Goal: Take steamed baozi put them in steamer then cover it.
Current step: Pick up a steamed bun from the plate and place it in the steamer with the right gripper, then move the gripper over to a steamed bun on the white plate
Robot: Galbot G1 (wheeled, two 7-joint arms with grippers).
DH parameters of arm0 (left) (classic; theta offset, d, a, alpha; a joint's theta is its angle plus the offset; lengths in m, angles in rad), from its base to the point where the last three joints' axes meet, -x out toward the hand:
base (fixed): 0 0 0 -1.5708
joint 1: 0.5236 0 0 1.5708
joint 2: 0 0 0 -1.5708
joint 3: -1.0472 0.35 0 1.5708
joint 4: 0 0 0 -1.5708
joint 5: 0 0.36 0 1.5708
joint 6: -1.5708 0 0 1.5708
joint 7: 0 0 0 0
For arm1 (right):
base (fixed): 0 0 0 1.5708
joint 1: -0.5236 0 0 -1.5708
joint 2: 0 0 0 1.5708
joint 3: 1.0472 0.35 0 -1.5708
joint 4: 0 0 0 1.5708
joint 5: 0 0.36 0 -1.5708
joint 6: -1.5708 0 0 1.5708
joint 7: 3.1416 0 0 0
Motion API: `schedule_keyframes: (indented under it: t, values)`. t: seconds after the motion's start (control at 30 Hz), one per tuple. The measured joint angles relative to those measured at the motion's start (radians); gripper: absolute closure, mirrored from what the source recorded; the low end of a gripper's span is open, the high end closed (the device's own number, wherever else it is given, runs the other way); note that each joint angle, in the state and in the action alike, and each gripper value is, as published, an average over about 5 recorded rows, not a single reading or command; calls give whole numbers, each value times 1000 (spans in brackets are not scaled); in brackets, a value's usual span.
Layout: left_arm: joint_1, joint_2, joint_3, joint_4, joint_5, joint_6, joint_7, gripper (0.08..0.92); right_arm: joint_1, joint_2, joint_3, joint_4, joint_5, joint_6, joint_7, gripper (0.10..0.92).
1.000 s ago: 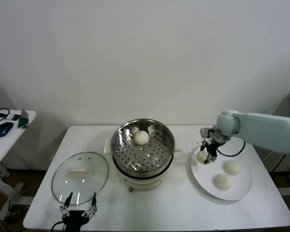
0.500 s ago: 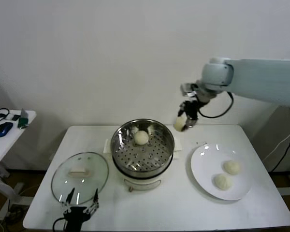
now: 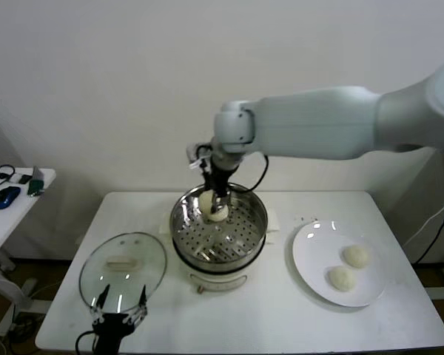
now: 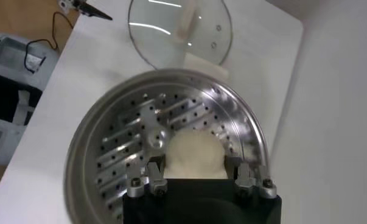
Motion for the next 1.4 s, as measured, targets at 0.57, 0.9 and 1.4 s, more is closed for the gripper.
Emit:
schedule_keyframes:
  t: [0.57, 0.9, 1.4]
  values:
    - [-10, 10, 3, 6, -9, 3, -1, 177, -183, 128, -5, -158, -45, -9, 55, 326]
    - [0, 10, 4, -6, -8, 2, -1, 177, -106, 69, -14, -120, -58, 48, -2, 203]
    - [-7, 3, 8, -11, -6, 1, 0, 177, 161, -429, -225, 182, -191, 137, -104, 202]
